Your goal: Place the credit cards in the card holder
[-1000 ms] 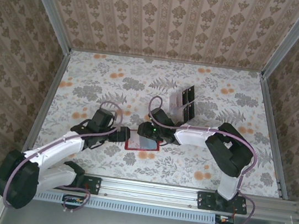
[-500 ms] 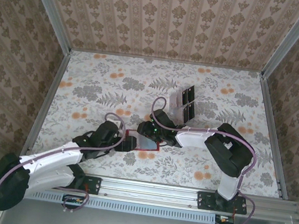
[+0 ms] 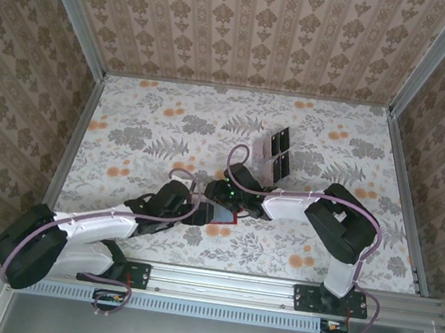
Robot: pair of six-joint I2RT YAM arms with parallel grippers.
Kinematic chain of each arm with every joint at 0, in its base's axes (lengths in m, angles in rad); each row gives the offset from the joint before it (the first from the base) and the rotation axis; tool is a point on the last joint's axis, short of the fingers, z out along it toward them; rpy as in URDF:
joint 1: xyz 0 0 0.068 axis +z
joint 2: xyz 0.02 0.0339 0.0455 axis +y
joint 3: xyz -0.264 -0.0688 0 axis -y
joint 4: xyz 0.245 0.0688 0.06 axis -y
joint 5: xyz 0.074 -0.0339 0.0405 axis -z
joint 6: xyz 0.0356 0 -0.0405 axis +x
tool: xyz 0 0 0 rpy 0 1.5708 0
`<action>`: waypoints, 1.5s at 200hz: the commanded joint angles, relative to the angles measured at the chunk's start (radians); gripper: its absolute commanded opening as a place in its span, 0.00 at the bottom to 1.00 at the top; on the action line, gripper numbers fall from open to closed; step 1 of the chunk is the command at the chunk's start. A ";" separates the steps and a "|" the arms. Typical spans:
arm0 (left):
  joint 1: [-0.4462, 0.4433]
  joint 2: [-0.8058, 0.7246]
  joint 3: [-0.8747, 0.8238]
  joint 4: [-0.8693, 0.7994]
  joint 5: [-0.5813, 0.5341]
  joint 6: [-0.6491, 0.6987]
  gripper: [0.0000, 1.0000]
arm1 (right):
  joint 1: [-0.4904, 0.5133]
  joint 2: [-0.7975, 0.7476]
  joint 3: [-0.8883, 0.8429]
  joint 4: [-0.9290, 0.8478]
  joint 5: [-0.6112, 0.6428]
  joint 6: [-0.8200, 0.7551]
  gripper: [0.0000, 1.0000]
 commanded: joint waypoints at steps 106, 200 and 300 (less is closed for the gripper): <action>-0.052 0.149 0.076 0.016 -0.106 0.025 1.00 | 0.001 0.002 -0.040 -0.061 0.003 0.022 0.49; -0.071 0.210 0.108 -0.167 -0.222 0.000 1.00 | -0.021 -0.066 -0.014 -0.112 0.007 0.003 0.50; -0.074 0.237 0.101 -0.163 -0.216 -0.013 1.00 | -0.034 -0.139 -0.043 -0.149 0.037 -0.016 0.50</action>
